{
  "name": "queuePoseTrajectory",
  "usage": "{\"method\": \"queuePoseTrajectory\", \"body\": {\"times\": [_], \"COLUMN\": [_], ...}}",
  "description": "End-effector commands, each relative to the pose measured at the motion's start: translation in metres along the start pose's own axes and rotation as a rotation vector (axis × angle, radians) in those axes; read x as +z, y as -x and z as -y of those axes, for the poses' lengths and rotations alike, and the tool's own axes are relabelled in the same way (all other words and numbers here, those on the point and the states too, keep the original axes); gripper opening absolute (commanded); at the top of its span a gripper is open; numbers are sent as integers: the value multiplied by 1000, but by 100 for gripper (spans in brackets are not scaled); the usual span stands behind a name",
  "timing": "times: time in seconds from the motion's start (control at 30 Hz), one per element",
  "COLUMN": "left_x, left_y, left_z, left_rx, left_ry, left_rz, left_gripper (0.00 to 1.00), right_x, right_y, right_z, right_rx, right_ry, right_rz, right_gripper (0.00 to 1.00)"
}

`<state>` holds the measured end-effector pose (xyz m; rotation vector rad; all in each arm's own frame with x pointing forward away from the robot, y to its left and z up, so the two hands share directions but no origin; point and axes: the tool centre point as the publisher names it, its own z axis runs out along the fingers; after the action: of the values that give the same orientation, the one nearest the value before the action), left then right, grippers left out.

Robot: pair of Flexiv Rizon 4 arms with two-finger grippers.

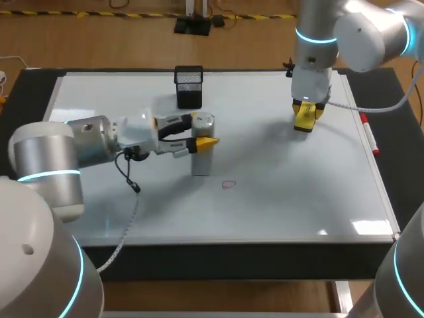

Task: Pick up the inspection probe, press it on each red-marked spot on the whiteboard one by one, put down the probe, pick up the eraser, and wipe off all the red marks.

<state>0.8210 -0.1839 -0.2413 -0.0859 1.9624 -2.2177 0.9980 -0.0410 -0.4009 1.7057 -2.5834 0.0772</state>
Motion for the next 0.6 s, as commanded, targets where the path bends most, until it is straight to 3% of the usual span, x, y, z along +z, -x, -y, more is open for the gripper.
{"method": "queuePoseTrajectory", "body": {"times": [0.03,0.6], "left_x": [-26,-118], "left_y": [1,26], "left_z": [10,20], "left_rx": [9,38], "left_ry": [3,-12], "left_rz": [39,235], "left_gripper": [0,0], "right_x": [-1,-1], "right_y": [0,0], "right_z": [1,1], "right_rx": [-2,-2], "right_ry": [-1,-1], "right_rz": [-4,-4], "right_gripper": [0,0]}}
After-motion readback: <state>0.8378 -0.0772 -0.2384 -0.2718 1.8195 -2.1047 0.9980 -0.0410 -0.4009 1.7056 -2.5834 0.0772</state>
